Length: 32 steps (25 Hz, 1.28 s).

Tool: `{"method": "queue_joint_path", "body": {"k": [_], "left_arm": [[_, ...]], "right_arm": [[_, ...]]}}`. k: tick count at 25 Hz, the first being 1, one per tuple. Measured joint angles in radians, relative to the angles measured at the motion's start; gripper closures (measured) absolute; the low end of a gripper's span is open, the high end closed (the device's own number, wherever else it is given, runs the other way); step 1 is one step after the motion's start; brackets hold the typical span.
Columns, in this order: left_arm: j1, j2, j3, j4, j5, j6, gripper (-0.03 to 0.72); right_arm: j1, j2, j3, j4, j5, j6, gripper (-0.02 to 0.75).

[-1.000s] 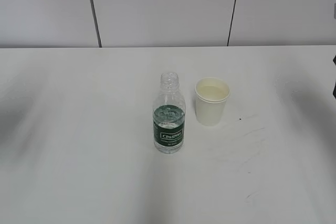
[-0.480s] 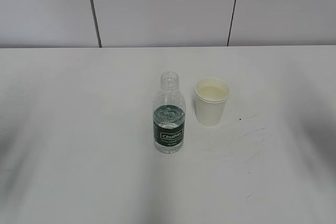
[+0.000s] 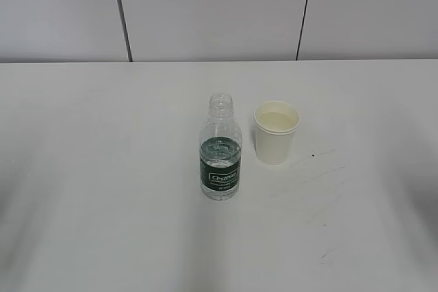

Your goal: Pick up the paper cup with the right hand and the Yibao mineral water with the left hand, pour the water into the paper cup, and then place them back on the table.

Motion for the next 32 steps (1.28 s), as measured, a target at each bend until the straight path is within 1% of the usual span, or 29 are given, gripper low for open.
{"method": "queue_joint_path", "body": {"k": [8, 14, 22, 32], "left_arm": [[0.0, -0.195, 0.007, -0.004, -0.015, 0.003, 0.156], [0.0, -0.373, 0.063, 0.011, -0.055, 0.003, 0.156], [0.0, -0.557, 0.079, 0.015, -0.062, 0.003, 0.156], [0.0, -0.722, 0.079, 0.015, -0.056, 0.003, 0.156]], "right_arm": [[0.0, -0.153, 0.109, 0.011, -0.007, -0.001, 0.148], [0.0, -0.296, 0.174, 0.016, -0.042, -0.001, 0.15], [0.0, -0.495, 0.278, 0.023, -0.071, -0.001, 0.196], [0.0, -0.677, 0.28, 0.032, -0.078, -0.001, 0.204]]}}
